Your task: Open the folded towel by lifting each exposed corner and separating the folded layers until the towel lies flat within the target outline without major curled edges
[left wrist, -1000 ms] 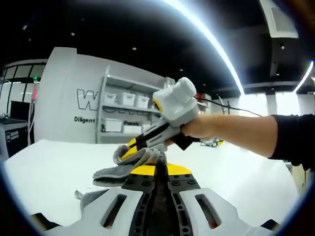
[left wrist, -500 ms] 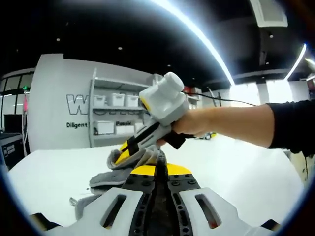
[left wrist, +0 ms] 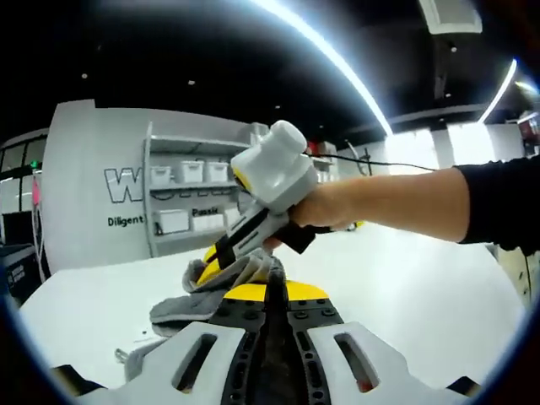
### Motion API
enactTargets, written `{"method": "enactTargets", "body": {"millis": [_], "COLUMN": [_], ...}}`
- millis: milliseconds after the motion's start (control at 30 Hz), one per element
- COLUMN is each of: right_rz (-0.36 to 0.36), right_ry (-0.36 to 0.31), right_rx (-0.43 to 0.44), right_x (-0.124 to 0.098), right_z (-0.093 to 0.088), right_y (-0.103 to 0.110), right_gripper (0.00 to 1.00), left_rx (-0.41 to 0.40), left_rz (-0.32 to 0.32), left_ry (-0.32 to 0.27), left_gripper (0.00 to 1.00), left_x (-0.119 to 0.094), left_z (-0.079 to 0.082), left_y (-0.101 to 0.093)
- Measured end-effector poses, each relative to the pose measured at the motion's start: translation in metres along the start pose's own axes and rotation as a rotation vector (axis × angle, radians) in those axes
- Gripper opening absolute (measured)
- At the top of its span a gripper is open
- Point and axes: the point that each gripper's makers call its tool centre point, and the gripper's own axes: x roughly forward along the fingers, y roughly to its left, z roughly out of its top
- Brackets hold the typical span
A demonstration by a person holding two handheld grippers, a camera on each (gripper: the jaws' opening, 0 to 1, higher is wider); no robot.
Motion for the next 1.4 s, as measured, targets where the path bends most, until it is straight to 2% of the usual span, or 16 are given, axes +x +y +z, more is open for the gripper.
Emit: {"method": "enactTargets", "body": {"millis": [33,333,533,700,1033,1233,1400], "right_rz": [0.005,-0.005,-0.015,-0.015,-0.017,-0.018,-0.023], "right_ry": [-0.008,-0.022,-0.016,-0.014,0.002,0.021,0.037], "right_rx": [0.027,0.09,0.097,0.108,0.112,0.131,0.144], "right_x": [-0.001,-0.013,-0.018,-0.02,-0.02,-0.021,-0.025], "right_z": [-0.001,-0.016,-0.023,-0.03,-0.04,-0.056,-0.067], "right_y": [0.001,-0.005,-0.008,-0.01,-0.013,-0.015,-0.014], "right_gripper": [0.03,0.03,0.03,0.03,0.03,0.03,0.03], "left_rx": [0.002,0.024,0.044,0.113,0.189,0.295,0.292], "left_rz": [-0.003,-0.023,-0.035,-0.039,-0.06,-0.066,-0.09], "left_ry": [0.001,0.017,0.03,0.04,0.077,0.123,0.153], "left_gripper": [0.03,0.03,0.03,0.03,0.03,0.03,0.03], "left_x": [0.001,0.008,0.012,0.015,0.024,0.031,0.036], "left_z": [0.0,-0.003,-0.007,-0.009,-0.015,-0.021,-0.028], "left_y": [-0.001,-0.009,-0.017,-0.023,-0.034,-0.041,-0.046]}}
